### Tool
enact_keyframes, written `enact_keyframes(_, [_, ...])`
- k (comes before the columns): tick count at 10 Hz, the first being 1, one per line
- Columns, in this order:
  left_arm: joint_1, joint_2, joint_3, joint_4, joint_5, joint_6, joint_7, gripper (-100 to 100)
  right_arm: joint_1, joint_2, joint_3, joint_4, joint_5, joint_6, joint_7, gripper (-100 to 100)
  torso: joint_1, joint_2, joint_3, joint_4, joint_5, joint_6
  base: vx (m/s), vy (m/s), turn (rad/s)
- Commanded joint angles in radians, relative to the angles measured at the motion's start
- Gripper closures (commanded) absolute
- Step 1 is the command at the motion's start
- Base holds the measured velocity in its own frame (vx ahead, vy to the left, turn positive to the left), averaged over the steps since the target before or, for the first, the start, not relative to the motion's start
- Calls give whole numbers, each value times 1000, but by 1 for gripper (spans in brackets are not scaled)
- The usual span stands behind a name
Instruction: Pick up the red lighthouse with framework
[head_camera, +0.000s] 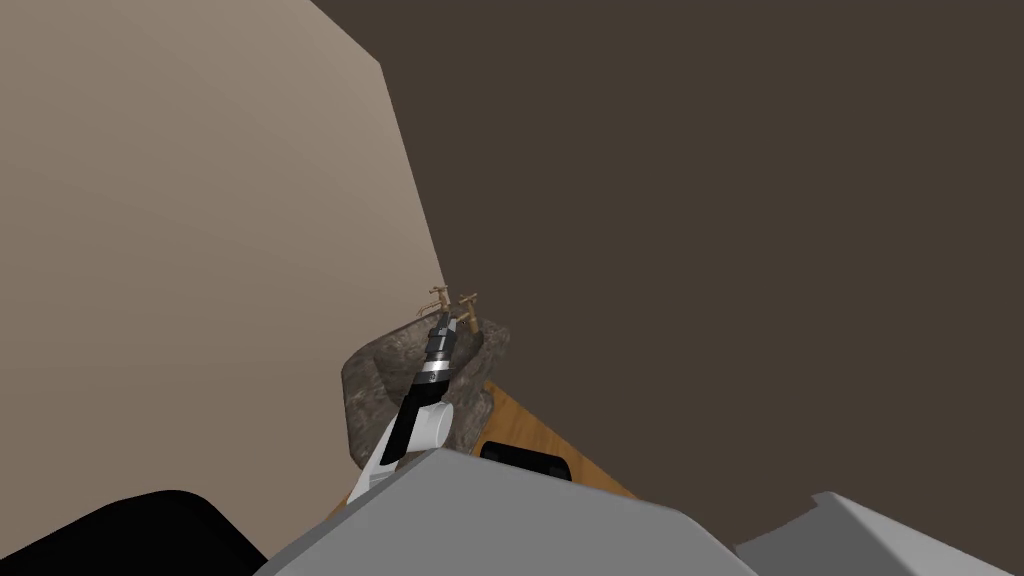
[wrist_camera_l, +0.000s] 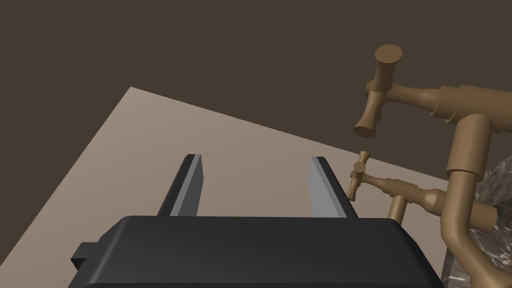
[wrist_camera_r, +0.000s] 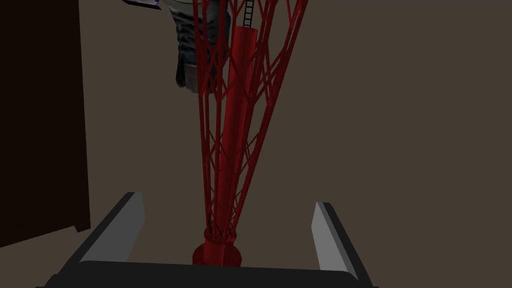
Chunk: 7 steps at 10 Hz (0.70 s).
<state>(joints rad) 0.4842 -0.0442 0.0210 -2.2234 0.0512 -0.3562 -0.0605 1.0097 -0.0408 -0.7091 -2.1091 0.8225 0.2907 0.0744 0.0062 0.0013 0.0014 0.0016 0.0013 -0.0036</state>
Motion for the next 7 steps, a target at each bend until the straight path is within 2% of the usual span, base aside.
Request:
enact_keyframes(1, [0, 0, 0, 0, 0, 0, 0, 0, 2, 49, -14, 5, 26, -10, -3, -100, 0, 0, 0, 0, 0, 0, 4, -85, 167])
enact_keyframes(3, [0, 0, 0, 0, 0, 0, 0, 0, 1, 84, -21, 4, 38, -11, -4, -100, -2, -1, -1, 0, 0, 0, 22, -113, 96])
enact_keyframes(4, [0, 0, 0, 0, 0, 0, 0, 0, 1, 69, -22, 9, 32, -11, -6, -100, -3, -2, -1, 0, -1, 0, 16, -56, 17])
enact_keyframes(5, [0, 0, 0, 0, 0, 0, 0, 0, 0, 70, -22, 9, 33, -12, -6, 0, 0, -2, -1, 0, 0, 0, 2, -11, 1])
enact_keyframes(6, [0, 0, 0, 0, 0, 0, 0, 0, -50, 20, 28, 59, 28, -9, -27, -100, 3, -1, -1, 0, 1, 0, 32, 17, -387])
enact_keyframes(7, [0, 0, 0, 0, 0, 0, 0, 0, -75, -7, 44, 77, 28, -9, -27, -100, 5, -2, -1, 0, 1, 1, 41, 40, -329])
